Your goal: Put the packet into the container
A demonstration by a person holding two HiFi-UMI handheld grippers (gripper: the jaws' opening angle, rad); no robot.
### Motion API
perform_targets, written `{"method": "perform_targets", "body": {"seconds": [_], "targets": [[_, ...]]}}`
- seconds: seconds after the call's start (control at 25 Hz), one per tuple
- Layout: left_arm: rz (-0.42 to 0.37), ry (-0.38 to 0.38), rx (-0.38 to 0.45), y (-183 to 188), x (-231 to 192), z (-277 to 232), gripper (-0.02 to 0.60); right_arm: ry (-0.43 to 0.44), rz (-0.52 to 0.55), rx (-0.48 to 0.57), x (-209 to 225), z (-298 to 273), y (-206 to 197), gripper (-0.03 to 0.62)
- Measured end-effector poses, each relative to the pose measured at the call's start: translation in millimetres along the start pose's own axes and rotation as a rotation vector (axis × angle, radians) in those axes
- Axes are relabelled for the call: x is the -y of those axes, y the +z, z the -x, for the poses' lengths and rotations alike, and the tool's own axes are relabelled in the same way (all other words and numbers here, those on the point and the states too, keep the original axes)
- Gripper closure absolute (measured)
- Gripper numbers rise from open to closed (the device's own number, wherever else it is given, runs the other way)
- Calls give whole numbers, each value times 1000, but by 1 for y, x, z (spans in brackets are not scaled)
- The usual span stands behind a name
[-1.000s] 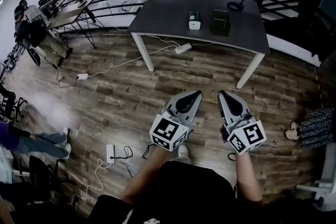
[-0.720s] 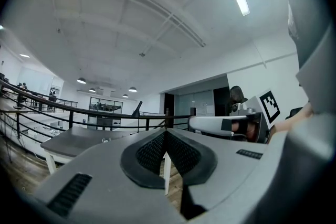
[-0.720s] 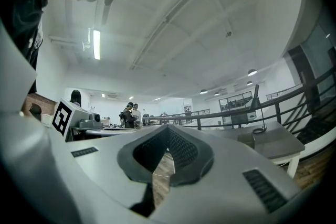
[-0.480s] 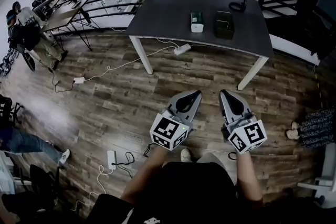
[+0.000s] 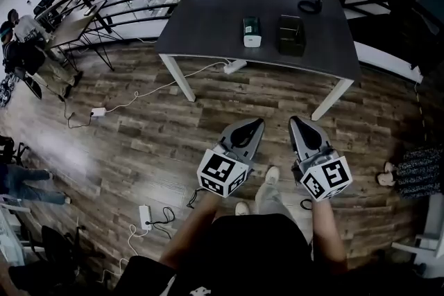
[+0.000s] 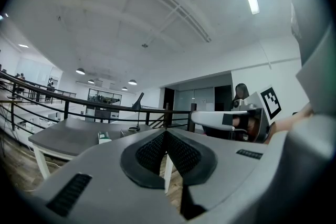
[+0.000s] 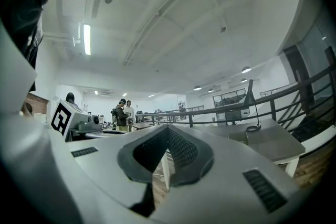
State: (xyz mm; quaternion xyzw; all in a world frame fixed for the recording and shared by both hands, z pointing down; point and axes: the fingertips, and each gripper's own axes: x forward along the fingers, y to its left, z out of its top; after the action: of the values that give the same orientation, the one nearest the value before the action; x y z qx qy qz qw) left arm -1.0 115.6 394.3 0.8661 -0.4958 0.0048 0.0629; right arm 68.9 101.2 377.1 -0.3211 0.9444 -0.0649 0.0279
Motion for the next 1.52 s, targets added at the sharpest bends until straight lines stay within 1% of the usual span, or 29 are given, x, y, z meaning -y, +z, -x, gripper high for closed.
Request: {"method": "perform_targets", "body": {"seconds": [0.2, 0.32, 0.44, 0.6, 1.04, 1.32, 1.52], "targets": [[-1, 1, -6, 3, -24, -50, 583, 1, 1, 7, 49, -30, 4, 589], [-4, -7, -11, 6, -30, -85, 584, -4, 2, 10, 80, -44, 10, 589], [-16, -7, -4, 16, -35, -112, 584, -7, 2, 16, 109, -55, 20, 589], [-26, 16, 11, 29, -46, -137, 583, 1, 0, 27, 136, -67, 29, 589], [-71, 80, 7, 47, -56, -183, 584, 91, 0, 79, 177, -86, 49, 589], [-76, 103, -18, 47, -61, -205, 583, 99, -20, 61, 201, -92, 41, 589], [-80, 96, -21, 45, -67, -220, 583, 92, -28, 59, 215, -100, 36, 589]]}}
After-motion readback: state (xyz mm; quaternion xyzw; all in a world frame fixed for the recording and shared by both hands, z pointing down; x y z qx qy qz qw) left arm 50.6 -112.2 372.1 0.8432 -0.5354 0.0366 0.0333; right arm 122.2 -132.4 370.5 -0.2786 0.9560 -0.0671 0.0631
